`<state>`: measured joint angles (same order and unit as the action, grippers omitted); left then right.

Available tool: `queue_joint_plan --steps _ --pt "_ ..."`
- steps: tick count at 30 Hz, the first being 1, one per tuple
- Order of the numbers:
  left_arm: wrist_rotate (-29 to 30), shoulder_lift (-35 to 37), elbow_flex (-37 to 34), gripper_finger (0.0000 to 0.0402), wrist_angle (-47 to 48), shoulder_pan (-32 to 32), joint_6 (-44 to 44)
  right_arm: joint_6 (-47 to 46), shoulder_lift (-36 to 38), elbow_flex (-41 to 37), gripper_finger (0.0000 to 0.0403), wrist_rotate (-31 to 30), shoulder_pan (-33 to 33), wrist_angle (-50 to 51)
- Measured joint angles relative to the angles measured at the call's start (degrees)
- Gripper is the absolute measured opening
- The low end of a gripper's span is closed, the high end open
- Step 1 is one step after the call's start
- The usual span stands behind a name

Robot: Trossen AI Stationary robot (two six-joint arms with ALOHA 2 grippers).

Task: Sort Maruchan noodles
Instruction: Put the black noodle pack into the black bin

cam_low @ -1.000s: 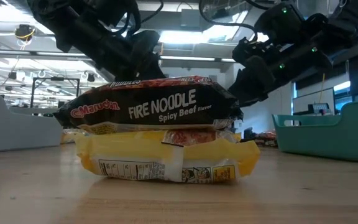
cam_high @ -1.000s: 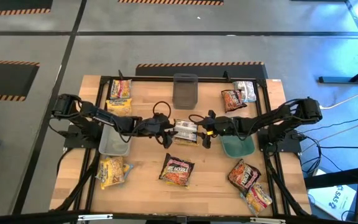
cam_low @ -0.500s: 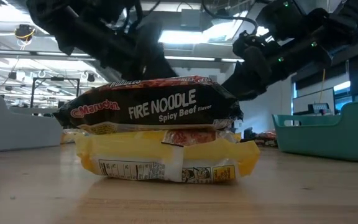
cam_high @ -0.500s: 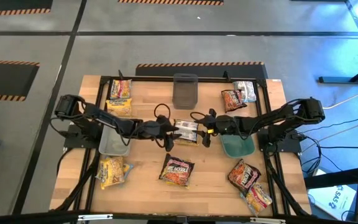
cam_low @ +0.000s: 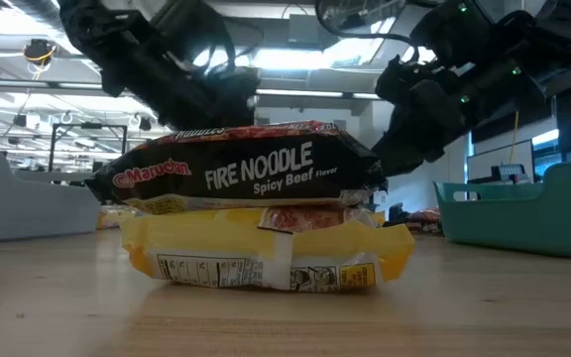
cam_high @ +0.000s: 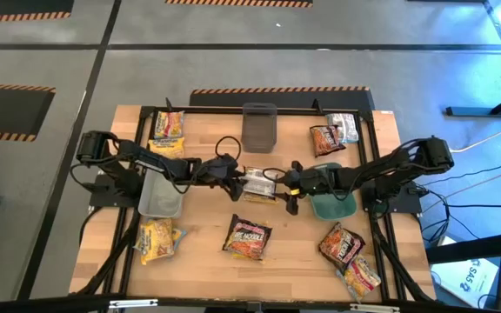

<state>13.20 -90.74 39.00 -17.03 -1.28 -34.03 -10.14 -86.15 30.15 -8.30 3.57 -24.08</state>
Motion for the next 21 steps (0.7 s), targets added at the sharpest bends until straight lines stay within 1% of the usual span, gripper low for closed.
queue_joint_plan --steps 3,7,12,17,21 --pt "1.73 0.0 0.0 0.0172 2.48 -0.18 -0.53 0.03 -1.26 0.06 0.0216 -1.2 -0.15 -0.92" --pt "1.91 0.0 0.0 0.0172 2.27 0.27 -1.68 -0.01 -2.69 0.06 0.0216 -1.7 -0.21 -2.58" --pt "0.58 0.0 0.0 0.0172 2.25 0.32 -1.6 0.1 -4.14 0.03 0.0216 -2.99 -0.17 -2.09" --pt "1.67 0.0 0.0 0.0172 2.31 0.32 -1.48 1.41 -4.79 0.06 0.0216 -3.31 -0.19 -2.05" --pt "0.19 0.0 -0.01 0.0172 2.42 0.32 -1.48 1.73 -4.79 0.06 0.0216 -3.77 -0.19 -2.09"
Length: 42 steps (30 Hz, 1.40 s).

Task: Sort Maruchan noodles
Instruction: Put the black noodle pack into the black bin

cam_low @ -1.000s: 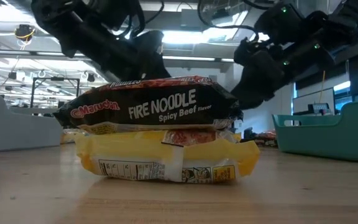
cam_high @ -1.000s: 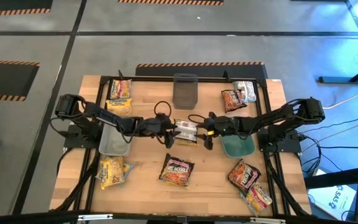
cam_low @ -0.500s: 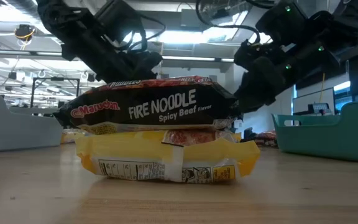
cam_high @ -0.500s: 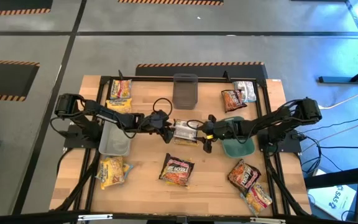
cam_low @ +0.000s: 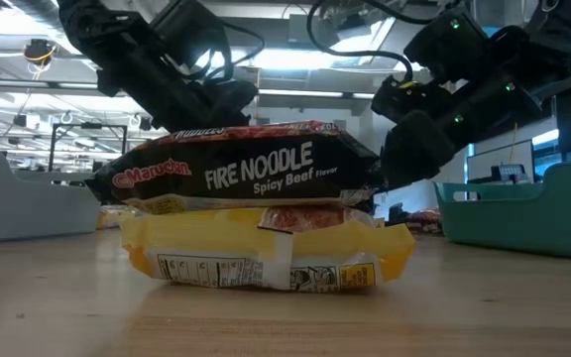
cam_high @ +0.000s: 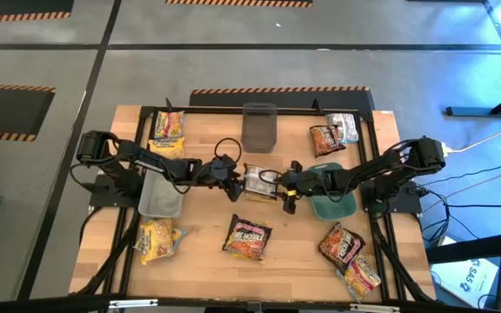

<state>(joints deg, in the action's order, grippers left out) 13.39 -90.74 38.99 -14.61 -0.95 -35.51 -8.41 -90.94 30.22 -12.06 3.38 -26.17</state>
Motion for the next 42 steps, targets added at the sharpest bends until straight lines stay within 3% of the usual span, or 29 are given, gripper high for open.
queue_joint_plan --steps 13,25,32,38,42 --pt "-4.56 0.0 0.01 0.0172 -0.31 -1.55 -6.27 1.23 -0.04 -0.07 0.0216 -0.97 0.0 -0.35" --pt "-7.44 0.21 -0.03 0.0172 -1.49 -2.05 -4.46 1.41 -0.04 -0.09 0.0216 -0.89 0.02 -0.21" --pt "-14.5 4.55 0.05 0.0172 -3.13 -1.22 -1.46 1.44 -0.09 -0.11 0.0216 -1.66 -0.02 -0.11" --pt "-8.48 5.71 0.01 0.0172 -3.18 -0.76 -1.43 1.49 -0.09 -0.11 0.0216 -3.23 -0.02 -0.32" --pt "-8.34 5.51 0.01 0.0174 -3.31 -0.74 -0.21 1.47 -0.09 -0.11 0.0216 -3.47 -0.02 -0.42"
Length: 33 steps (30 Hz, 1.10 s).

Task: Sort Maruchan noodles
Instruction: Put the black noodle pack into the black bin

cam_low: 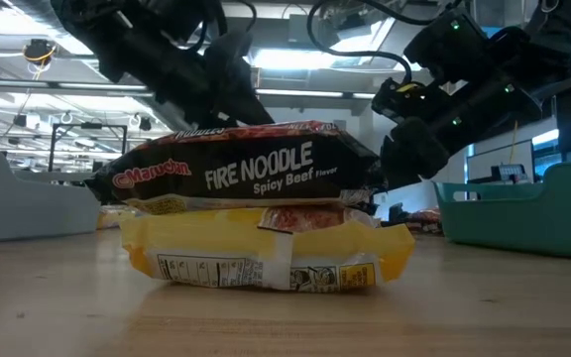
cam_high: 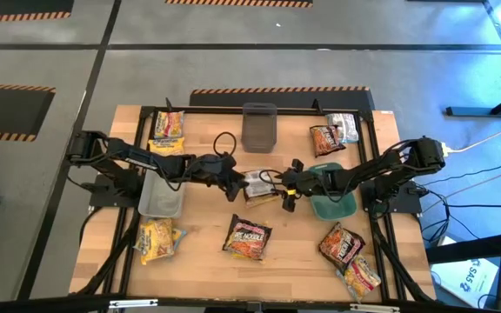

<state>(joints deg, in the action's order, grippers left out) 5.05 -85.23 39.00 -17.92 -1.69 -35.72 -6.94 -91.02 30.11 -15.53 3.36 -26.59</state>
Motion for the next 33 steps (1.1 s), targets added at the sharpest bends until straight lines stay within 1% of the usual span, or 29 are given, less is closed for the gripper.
queue_joint_plan --steps 5,10,13,15,18,22,24,26,30,33 --pt "2.89 -0.02 0.0 0.0202 1.26 -0.02 -1.85 -0.02 0.0 0.0 0.0216 -0.02 0.0 0.02" --pt "5.62 -0.02 0.0 0.0249 3.18 0.21 -2.67 -0.03 0.0 0.0 0.0216 -0.05 0.0 0.02" --pt "5.32 -0.01 0.0 0.0275 2.69 0.79 -3.18 -0.06 0.0 0.0 0.0216 -0.08 0.0 0.02" --pt "3.93 0.09 0.0 0.0286 1.75 1.04 -3.27 -0.15 0.0 0.0 0.0216 -0.11 0.0 0.02" --pt "1.87 0.13 0.0 0.029 1.26 1.36 -2.93 -0.19 0.0 0.0 0.0216 -0.12 0.0 0.04" --pt "1.85 -0.07 0.0 0.0291 1.58 1.38 -2.86 -0.22 0.0 0.0 0.0216 -0.07 0.0 0.04" --pt "2.17 -0.33 0.0 0.0291 3.75 1.35 -3.13 -0.26 0.0 0.0 0.0216 -0.02 0.0 0.02" --pt "2.61 -0.32 -0.02 0.0291 5.41 1.1 -5.27 -0.26 0.0 0.02 0.0216 -0.04 0.0 -0.02" --pt "-1.5 2.25 -0.03 0.0291 7.31 0.19 -6.02 -0.26 0.0 0.04 0.0216 -0.07 0.0 0.04" --pt "-4.06 4.53 -0.11 0.0291 8.91 0.74 -1.2 -0.24 0.0 0.04 0.0216 -0.08 0.0 0.02"
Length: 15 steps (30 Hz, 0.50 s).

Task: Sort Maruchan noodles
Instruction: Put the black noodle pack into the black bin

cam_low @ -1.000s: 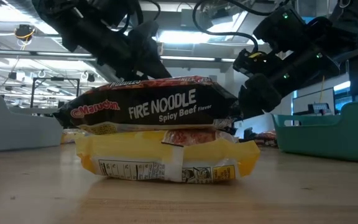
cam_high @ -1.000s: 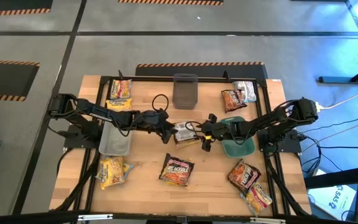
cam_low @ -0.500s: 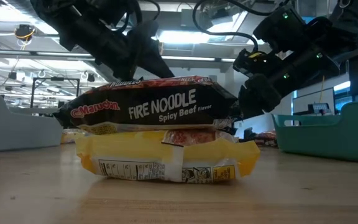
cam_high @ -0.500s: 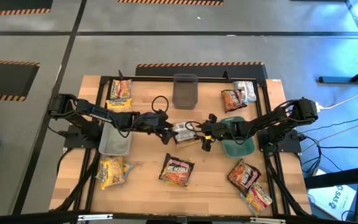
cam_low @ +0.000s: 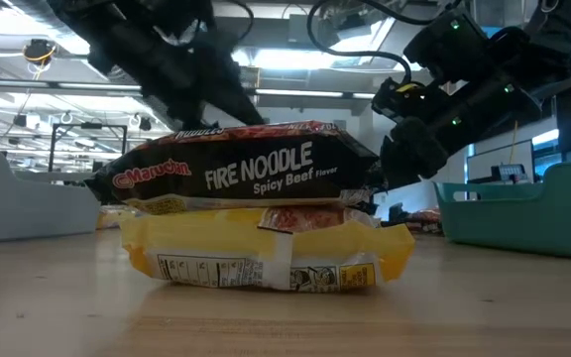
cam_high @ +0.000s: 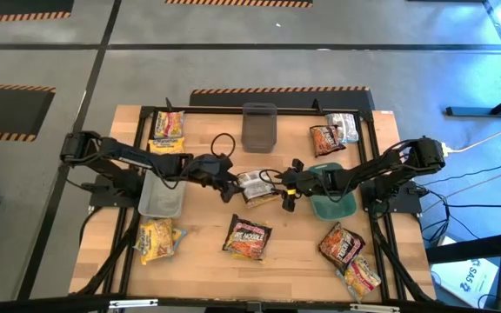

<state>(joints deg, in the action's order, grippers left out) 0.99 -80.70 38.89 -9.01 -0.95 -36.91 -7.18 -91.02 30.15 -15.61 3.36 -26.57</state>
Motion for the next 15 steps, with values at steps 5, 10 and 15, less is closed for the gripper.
queue_joint_plan --steps 5,10,15 --pt "0.12 1.31 0.11 0.0291 -0.97 2.65 13.86 0.0 0.0 0.0 0.0216 0.02 0.0 -0.27" --pt "7.48 1.24 0.11 0.0286 -0.47 4.0 32.69 0.0 0.0 0.0 0.0216 0.02 0.0 -0.38" --pt "11.73 1.24 0.11 0.0282 -0.63 6.31 47.54 0.06 0.0 0.0 0.0216 0.02 0.0 -0.48"
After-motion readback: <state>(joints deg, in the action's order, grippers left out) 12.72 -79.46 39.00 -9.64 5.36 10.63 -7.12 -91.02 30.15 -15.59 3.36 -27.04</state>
